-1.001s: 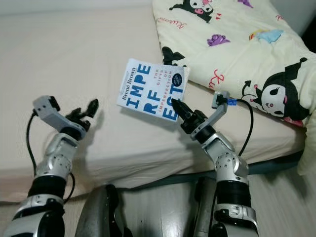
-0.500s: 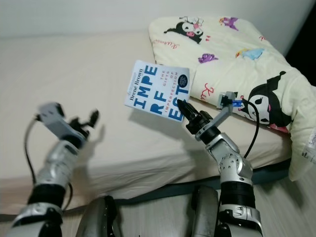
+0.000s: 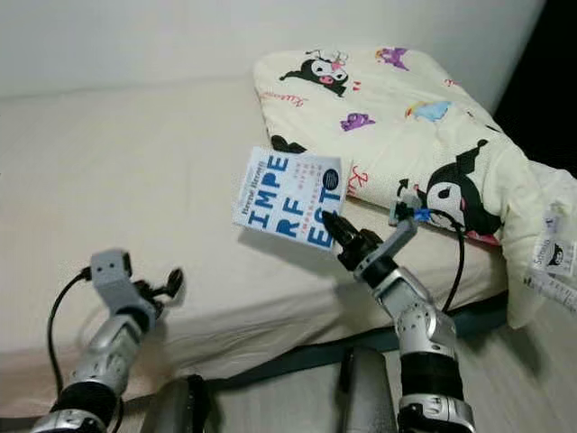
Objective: Clean up the room
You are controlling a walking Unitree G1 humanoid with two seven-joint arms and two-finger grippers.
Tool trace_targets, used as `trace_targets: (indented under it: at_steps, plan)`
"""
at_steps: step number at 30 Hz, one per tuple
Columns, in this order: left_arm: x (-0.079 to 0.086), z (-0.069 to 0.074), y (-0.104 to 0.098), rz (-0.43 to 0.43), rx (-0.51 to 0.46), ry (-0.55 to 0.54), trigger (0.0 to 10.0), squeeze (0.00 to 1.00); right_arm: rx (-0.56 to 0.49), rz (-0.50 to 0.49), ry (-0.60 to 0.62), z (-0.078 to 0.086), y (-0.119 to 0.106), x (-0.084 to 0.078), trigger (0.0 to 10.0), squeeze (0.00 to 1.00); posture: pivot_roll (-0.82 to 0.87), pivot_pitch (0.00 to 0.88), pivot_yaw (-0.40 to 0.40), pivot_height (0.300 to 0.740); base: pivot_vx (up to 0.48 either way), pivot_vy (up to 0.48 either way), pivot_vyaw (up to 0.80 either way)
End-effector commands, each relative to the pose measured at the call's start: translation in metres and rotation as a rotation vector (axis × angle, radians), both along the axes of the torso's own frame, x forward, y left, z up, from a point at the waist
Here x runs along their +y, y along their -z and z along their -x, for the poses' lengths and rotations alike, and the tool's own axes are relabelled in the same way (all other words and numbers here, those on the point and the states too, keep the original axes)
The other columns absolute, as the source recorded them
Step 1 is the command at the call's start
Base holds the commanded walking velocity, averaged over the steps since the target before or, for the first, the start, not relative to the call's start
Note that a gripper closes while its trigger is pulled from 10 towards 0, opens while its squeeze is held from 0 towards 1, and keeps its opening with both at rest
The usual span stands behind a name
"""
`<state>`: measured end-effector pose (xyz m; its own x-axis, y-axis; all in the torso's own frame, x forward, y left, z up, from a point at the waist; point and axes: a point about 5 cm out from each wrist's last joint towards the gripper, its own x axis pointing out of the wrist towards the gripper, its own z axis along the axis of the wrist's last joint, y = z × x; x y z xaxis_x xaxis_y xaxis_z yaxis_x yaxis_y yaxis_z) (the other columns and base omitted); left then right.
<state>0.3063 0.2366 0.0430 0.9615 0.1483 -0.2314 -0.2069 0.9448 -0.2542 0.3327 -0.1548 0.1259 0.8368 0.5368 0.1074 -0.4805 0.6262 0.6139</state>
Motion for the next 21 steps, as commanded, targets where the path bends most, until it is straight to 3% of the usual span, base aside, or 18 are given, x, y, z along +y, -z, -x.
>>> trace_targets:
  at_steps: [1, 6, 13, 16, 21]
  plan:
    - [0.012, 0.015, 0.018, -0.009, 0.096, -0.053, 10.0, 0.00, 0.055, 0.031, -0.007, 0.007, 0.022, 0.004, 0.0, 0.00, -0.02, 0.085, 0.043, 0.575, 0.000, 0.000, 0.00]
    - [0.014, 0.020, 0.026, -0.016, 0.143, -0.060, 10.0, 0.00, 0.088, 0.057, -0.004, 0.010, 0.033, 0.003, 0.0, 0.00, -0.02, 0.087, 0.044, 0.590, 0.000, 0.000, 0.00]
    - [0.010, 0.045, 0.055, -0.032, 0.283, -0.031, 10.0, 0.00, 0.159, 0.091, 0.014, 0.026, 0.057, -0.009, 0.0, 0.00, -0.04, 0.093, 0.052, 0.614, 0.000, 0.000, 0.00]
    - [0.009, 0.048, 0.061, -0.051, 0.330, -0.025, 10.0, 0.00, 0.167, 0.100, 0.018, 0.027, 0.061, -0.010, 0.0, 0.00, -0.04, 0.093, 0.053, 0.624, -0.480, 0.000, 0.00]
    - [0.004, 0.052, 0.066, -0.054, 0.365, 0.020, 10.0, 0.00, 0.209, 0.114, 0.029, 0.033, 0.074, -0.014, 0.0, 0.00, -0.04, 0.097, 0.056, 0.649, -0.096, 0.000, 0.00]
